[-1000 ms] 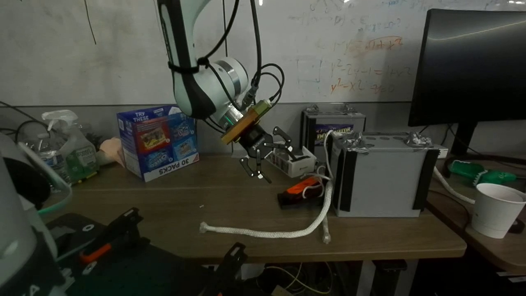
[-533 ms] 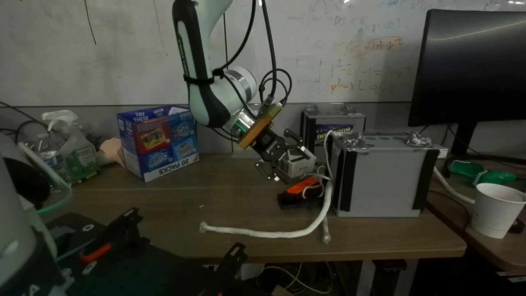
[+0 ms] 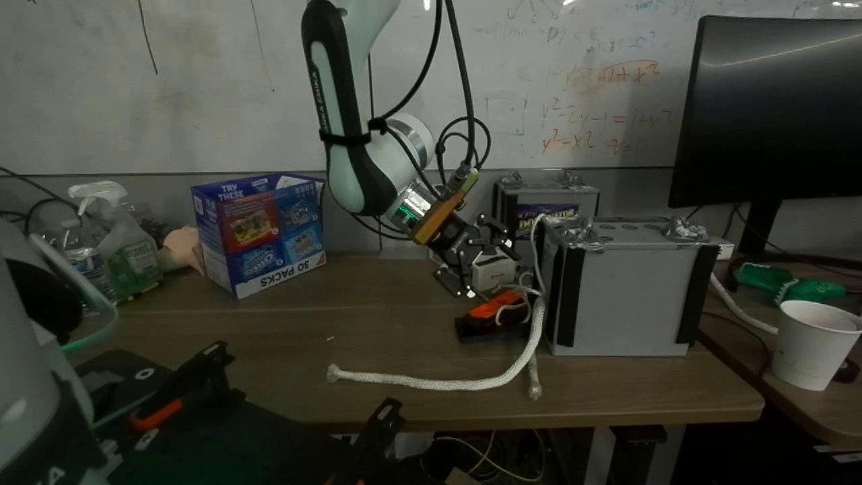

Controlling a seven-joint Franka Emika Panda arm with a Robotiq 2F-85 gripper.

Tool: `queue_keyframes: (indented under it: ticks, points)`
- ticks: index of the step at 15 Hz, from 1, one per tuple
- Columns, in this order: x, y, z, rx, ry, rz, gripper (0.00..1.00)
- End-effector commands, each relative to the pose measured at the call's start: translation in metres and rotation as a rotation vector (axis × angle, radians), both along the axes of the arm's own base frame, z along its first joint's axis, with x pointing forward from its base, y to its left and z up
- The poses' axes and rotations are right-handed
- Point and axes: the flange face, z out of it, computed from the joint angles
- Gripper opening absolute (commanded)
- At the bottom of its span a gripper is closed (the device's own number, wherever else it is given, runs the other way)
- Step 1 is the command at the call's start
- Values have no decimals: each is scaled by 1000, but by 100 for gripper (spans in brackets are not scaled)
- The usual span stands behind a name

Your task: Put the ropes in the box, one at a time

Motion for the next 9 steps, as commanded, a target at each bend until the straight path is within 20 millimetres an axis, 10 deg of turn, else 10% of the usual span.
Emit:
queue_keyframes:
  ticks: [1, 9]
  points:
    - [7, -5, -7, -14, 35, 87, 100]
    - [17, -26, -20, -22, 74, 117, 100]
